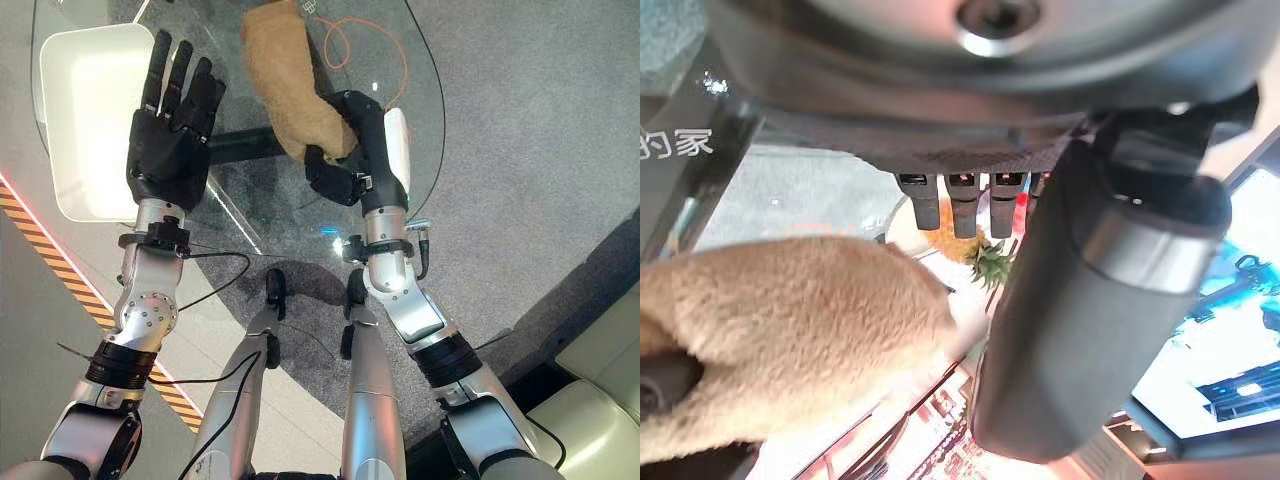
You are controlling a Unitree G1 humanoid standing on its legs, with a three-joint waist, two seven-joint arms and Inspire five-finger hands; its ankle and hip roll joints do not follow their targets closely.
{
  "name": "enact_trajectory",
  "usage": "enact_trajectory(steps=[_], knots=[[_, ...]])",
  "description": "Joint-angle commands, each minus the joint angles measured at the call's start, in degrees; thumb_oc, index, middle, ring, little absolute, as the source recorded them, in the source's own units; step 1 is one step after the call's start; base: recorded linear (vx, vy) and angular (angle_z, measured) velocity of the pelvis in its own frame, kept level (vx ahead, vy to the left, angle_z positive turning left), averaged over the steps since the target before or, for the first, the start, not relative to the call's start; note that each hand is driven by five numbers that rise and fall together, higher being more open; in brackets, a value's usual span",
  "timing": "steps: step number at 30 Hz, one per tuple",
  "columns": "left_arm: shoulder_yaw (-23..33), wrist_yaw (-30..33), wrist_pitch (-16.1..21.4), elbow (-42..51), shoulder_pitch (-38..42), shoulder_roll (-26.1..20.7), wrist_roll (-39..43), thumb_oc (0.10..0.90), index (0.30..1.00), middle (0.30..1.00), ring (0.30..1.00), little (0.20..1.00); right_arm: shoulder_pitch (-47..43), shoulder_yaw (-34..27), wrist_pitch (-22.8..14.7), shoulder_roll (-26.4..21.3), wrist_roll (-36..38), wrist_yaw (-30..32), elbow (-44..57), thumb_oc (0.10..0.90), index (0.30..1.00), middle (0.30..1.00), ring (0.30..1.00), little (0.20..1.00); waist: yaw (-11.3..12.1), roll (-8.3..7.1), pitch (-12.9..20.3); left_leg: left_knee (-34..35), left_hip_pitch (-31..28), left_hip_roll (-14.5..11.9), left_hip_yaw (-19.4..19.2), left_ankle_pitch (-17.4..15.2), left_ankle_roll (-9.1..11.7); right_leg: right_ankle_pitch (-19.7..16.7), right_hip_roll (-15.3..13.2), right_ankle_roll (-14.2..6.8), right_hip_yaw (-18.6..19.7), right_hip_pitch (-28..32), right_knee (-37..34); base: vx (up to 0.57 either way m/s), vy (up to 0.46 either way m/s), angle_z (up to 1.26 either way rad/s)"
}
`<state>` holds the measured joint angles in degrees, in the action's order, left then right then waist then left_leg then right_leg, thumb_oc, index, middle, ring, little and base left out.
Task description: Wipe the table with a cloth and put it in the basket.
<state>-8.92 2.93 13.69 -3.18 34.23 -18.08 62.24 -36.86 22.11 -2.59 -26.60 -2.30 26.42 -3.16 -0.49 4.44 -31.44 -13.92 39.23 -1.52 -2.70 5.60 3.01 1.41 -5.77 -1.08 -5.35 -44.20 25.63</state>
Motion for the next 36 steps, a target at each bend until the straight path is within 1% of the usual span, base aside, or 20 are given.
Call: enact_trajectory(steps=[1, 3, 5, 13, 18, 23, 32, 36], knots=[[-0.14, -3.76, 2.82, 9.73, 6.18, -0.21, 1.02, 0.800, 0.900, 0.900, 0.900, 0.900, -10.08, 0.08, -8.19, 2.52, -1.78, 0.08, 15.72, 0.100, 0.300, 0.300, 0.300, 0.200, -0.42, -0.62, 1.65, -0.65, -2.15, 3.78, -2.12, -4.01, -1.27, 3.17, 3.11, -0.61, -1.72, 4.47, -2.75, 0.00, 0.000, 0.00], [-0.14, -4.20, 2.91, 9.92, 6.41, -0.03, 1.42, 0.800, 0.900, 0.900, 0.900, 0.900, -10.41, 0.44, -8.03, 2.46, -1.53, -0.04, 15.52, 0.100, 0.300, 0.300, 0.300, 0.200, -0.40, -0.58, 1.65, -0.52, -2.15, 3.74, -2.17, -3.95, -1.21, 3.19, 3.05, -0.60, -1.76, 4.44, -2.78, 0.00, 0.000, 0.00], [-0.20, -4.63, 2.24, 10.21, 6.73, 0.18, 2.18, 0.800, 0.900, 0.900, 0.900, 0.900, -10.64, 0.85, -8.11, 2.64, -1.49, -0.12, 15.35, 0.100, 0.300, 0.300, 0.300, 0.200, -0.36, -0.57, 1.65, -0.56, -2.12, 3.72, -2.20, -4.01, -1.18, 3.27, 3.01, -0.57, -1.82, 4.40, -2.69, 0.00, 0.000, 0.00], [-0.76, -3.44, 1.45, 10.26, 8.43, 0.57, 2.87, 0.800, 0.900, 0.900, 0.900, 0.900, -12.03, 1.98, -7.30, 3.09, -1.60, -1.06, 15.63, 0.100, 0.300, 0.300, 0.300, 0.200, -0.39, -0.64, 1.65, -0.59, -2.15, 3.79, -2.09, -3.97, -1.02, 3.33, 2.95, -0.58, -2.00, 4.40, -2.61, 0.00, 0.000, 0.00], [-1.06, -2.62, -0.38, 10.59, 8.77, 0.81, 3.07, 0.800, 0.900, 0.900, 0.900, 0.900, -12.48, 2.55, -7.28, 3.04, -1.72, -1.70, 15.88, 0.100, 0.300, 0.300, 0.300, 0.200, -0.33, -0.68, 1.65, -0.38, -2.23, 3.85, -2.10, -3.87, -1.06, 3.36, 3.00, -0.50, -2.13, 4.47, -2.72, 0.00, 0.000, 0.00], [-1.16, -1.71, -0.74, 10.41, 8.72, 1.15, 3.53, 0.800, 0.900, 0.900, 0.900, 0.900, -12.97, 3.18, -6.75, 3.17, -1.92, -2.34, 16.31, 0.100, 0.300, 0.300, 0.300, 0.200, -0.35, -0.73, 1.65, -0.52, -2.26, 3.92, -2.11, -3.95, -1.07, 3.39, 3.13, -0.47, -2.11, 4.44, -2.67, 0.00, 0.000, 0.00], [-1.56, 0.06, -1.54, 9.29, 9.22, 1.78, 4.83, 0.800, 0.900, 0.900, 0.900, 0.900, -14.31, 4.55, -7.37, 3.33, -2.58, -2.63, 15.92, 0.100, 0.300, 0.300, 0.300, 0.200, -0.15, -0.73, 1.65, -0.36, -2.38, 3.99, -2.04, -3.85, -1.02, 3.48, 3.09, -0.43, -2.47, 4.60, -2.72, 0.00, 0.000, 0.00], [-1.41, 0.37, -1.92, 9.15, 9.53, 1.81, 5.19, 0.800, 0.900, 0.900, 0.900, 0.900, -14.89, 4.64, -7.05, 3.27, -2.51, -3.50, 16.49, 0.100, 0.300, 0.300, 0.300, 0.200, -0.15, -0.78, 1.65, -0.55, -2.24, 4.00, -2.09, -3.82, -0.97, 3.43, 3.07, -0.45, -2.51, 4.49, -2.68, 0.00, 0.000, 0.00]])
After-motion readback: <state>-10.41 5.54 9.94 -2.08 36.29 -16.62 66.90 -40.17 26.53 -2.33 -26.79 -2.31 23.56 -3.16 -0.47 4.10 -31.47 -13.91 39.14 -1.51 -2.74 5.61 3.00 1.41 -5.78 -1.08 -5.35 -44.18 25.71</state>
